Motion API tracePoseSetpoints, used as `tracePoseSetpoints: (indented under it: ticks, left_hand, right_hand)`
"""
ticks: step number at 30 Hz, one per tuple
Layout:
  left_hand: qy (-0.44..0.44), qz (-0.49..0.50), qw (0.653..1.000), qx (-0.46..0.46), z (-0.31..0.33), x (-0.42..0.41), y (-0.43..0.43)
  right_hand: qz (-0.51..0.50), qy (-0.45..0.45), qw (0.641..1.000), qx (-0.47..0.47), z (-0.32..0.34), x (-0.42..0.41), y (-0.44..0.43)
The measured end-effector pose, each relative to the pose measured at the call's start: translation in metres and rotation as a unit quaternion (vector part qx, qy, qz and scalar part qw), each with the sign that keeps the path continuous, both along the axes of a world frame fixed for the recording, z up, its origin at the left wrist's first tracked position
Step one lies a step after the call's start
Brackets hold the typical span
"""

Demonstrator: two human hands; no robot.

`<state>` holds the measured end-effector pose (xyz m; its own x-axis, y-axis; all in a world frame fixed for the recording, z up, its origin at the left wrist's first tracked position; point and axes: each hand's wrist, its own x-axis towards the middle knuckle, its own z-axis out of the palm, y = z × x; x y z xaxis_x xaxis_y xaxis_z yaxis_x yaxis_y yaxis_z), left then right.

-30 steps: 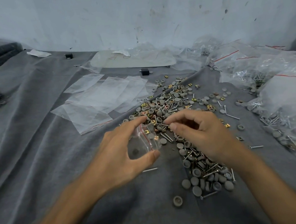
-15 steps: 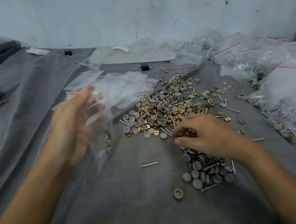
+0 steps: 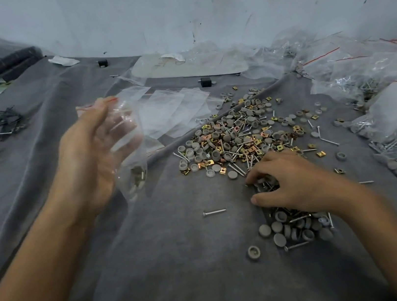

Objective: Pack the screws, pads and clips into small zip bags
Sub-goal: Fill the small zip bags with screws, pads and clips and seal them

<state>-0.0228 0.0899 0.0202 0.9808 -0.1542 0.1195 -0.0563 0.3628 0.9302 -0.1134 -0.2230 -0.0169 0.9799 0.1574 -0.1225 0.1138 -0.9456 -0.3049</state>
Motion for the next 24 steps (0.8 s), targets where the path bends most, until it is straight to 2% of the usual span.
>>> tracePoseSetpoints:
  ticks: [5, 11, 16, 24]
  left_hand:
    - [-0.116, 0.020, 0.985, 0.126, -0.003, -0.013, -0.010]
    - [-0.115, 0.009, 0.980, 0.163, -0.002, -0.018, -0.014]
    - [-0.122, 0.001, 0.976, 0.178, -0.007, -0.020, -0.019]
    - [-0.149, -0.029, 0.963, 0.224, -0.018, -0.025, -0.033]
  right_hand:
    - [0.000, -0.012, 1.000, 0.011, -0.001, 0.003, -0.002]
    - [-0.009, -0.030, 0.998, 0.053, 0.002, 0.000, -0.001]
    - [-0.054, -0.065, 0.991, 0.108, 0.006, -0.003, -0.009]
    - [-0.127, -0.139, 0.982, 0.025, 0.006, 0.001, -0.006]
